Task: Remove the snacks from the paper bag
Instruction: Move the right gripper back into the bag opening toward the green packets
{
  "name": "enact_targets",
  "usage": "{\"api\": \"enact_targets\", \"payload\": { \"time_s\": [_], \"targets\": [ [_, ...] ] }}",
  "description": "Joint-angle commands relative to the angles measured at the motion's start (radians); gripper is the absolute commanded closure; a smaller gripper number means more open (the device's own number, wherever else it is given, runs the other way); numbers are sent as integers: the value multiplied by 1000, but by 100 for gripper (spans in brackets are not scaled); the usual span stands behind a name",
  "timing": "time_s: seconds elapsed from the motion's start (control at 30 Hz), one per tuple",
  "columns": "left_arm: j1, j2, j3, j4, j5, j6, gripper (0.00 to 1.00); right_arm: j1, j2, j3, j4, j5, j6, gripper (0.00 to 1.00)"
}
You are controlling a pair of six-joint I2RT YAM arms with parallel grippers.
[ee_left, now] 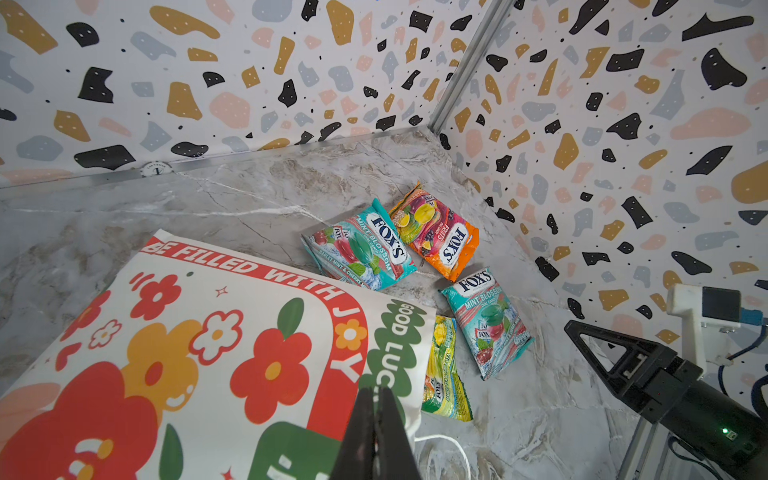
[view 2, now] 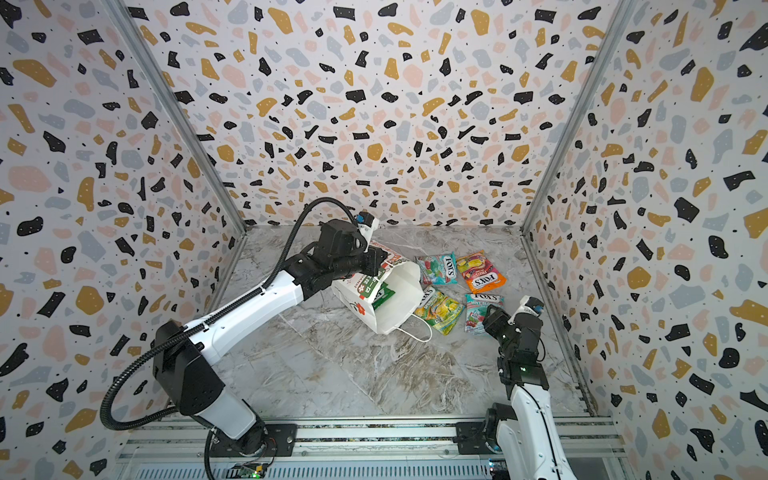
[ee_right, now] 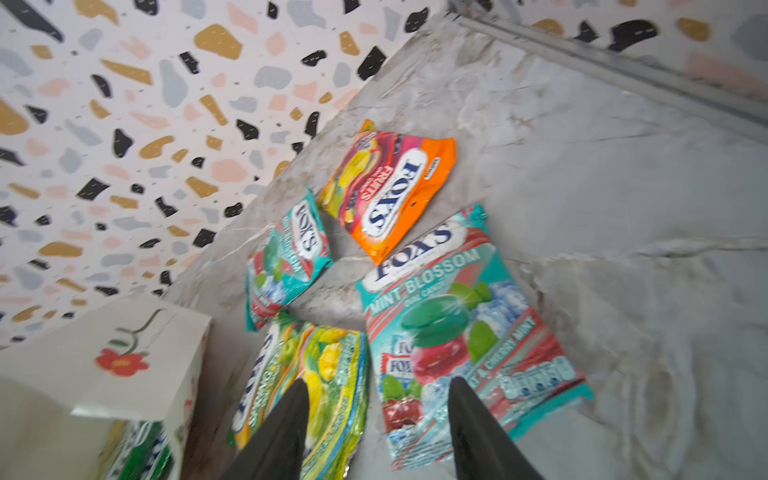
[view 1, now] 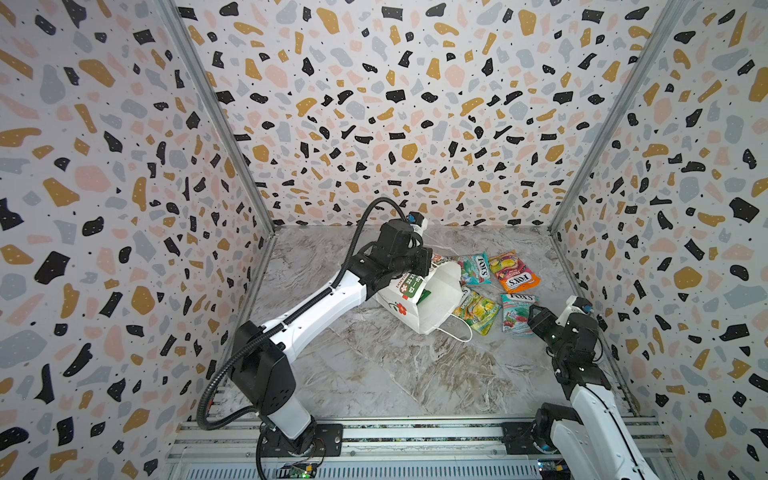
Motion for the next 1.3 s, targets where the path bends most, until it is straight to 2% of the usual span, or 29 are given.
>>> {"api": "enact_targets", "payload": {
  "time_s": [0.0,0.13,0.33,0.53,0.9,1.27],
  "targets": [
    [-4,-17,39,36,16,17,100,66,46,97,29,-178,-33,46],
    [-3,-18,33,51,49,11,100,229,153,202,-3,-244,-103,47],
    [-3,-20,30,62,66,1,100,483,245,284,38,-269,-147,48],
    [-3,-25,33,58,63,-5,100,647,398,347,39,-254,-141,52],
    [-3,-37,27,53,63,-9,100,782,599,395,139,-155,-46,61],
    [-4,-37,16,57,65,-15,100,790,811,501,249,-72,155,61]
  ]
}}
